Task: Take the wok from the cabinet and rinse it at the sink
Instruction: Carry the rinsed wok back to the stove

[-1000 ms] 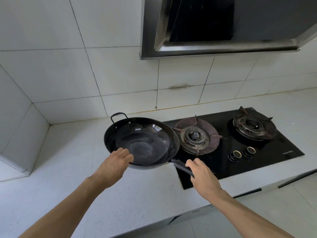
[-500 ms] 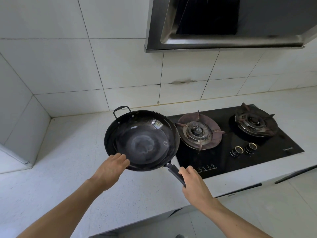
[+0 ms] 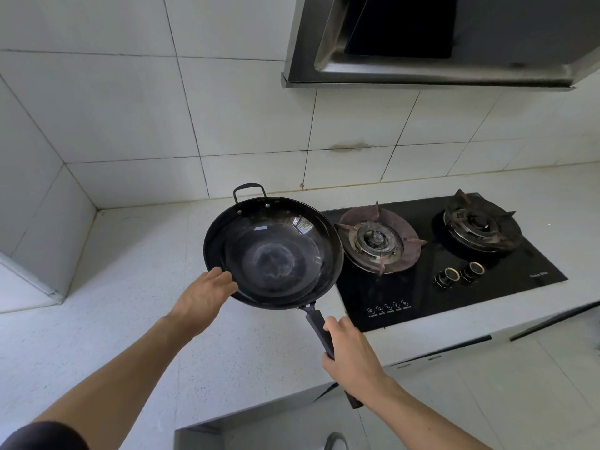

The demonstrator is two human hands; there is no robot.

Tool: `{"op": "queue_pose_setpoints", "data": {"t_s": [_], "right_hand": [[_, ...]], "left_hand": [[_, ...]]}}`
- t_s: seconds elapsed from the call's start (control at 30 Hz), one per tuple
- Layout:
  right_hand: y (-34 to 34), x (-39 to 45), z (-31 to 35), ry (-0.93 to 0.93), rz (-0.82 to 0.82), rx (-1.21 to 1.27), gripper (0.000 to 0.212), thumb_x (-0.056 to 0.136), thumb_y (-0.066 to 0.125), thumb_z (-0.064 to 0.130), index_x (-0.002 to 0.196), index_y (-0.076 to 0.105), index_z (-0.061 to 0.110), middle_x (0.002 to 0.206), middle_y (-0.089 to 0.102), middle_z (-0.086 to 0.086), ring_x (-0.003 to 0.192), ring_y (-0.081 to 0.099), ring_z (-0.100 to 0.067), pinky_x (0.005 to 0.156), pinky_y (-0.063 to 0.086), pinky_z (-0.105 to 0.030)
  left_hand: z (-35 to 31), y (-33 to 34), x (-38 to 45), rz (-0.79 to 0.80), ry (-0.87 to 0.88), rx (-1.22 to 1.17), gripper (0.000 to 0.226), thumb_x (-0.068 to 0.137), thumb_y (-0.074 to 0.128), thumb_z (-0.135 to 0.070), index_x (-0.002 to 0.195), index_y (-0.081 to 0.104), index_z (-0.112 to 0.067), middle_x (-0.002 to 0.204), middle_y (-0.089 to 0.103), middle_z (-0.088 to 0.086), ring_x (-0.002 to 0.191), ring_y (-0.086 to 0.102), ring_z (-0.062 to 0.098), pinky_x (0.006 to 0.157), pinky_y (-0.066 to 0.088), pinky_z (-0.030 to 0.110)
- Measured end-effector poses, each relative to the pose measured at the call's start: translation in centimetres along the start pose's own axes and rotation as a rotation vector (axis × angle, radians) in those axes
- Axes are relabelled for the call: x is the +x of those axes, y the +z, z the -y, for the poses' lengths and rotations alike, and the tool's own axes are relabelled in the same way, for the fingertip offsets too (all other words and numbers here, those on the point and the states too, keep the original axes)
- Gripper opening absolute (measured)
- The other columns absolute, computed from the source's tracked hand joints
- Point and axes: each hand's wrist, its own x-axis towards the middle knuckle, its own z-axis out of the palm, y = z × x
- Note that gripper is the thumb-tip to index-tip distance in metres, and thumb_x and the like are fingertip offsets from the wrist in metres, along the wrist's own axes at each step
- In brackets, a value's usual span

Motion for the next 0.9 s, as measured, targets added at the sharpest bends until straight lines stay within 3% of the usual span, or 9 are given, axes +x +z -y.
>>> {"op": "queue_pose_setpoints", "data": {"t_s": [0.17,0.5,0.67,0.9], "right_hand": [[1.3,-0.7,1.5,-0.014,0.023,0.08,0.042,0.084,0.068,0.029,0.115,0.041,0.024,0.106,0.044,0.003,0.086,0.052,-0.011,0.066,0.043,-0.019],[0.6,-0.6,1.3,-0.044,0.061,0.104,0.041,0.083,0.067,0.032,0.116,0.042,0.025,0.11,0.047,0.003,0.094,0.053,-0.014,0.079,0.052,-0.027],[-0.5,-0.1,1.0,-0.09,0.07,0.082,0.037,0.088,0.061,0.037,0.118,0.046,0.025,0.112,0.048,0.004,0.097,0.053,-0.013,0.081,0.05,-0.029],[-4.9,1.1,0.7,-0.207,-0.003,0.021,0.039,0.092,0.05,0.046,0.123,0.05,0.022,0.119,0.052,0.003,0.11,0.049,-0.017,0.091,0.044,-0.034]], "left_hand": [[1.2,0.2,0.3,0.003,-0.046,0.013,0.028,0.085,0.069,-0.006,0.11,0.063,-0.018,0.099,0.058,-0.003,0.085,0.044,0.012,0.073,0.049,0.022],[0.1,1.2,-0.4,-0.029,-0.19,-0.072,0.03,0.087,0.061,-0.004,0.114,0.059,-0.017,0.105,0.057,-0.003,0.094,0.046,0.013,0.079,0.051,0.025],[-1.2,0.3,-0.1,-0.041,-0.229,-0.102,0.023,0.092,0.055,-0.013,0.114,0.059,-0.018,0.108,0.058,-0.001,0.095,0.046,0.014,0.084,0.05,0.027],[-2.5,-2.4,0.5,-0.076,-0.27,-0.186,0.032,0.093,0.055,-0.03,0.124,0.055,-0.021,0.119,0.058,-0.001,0.107,0.049,0.019,0.091,0.047,0.036]]}}
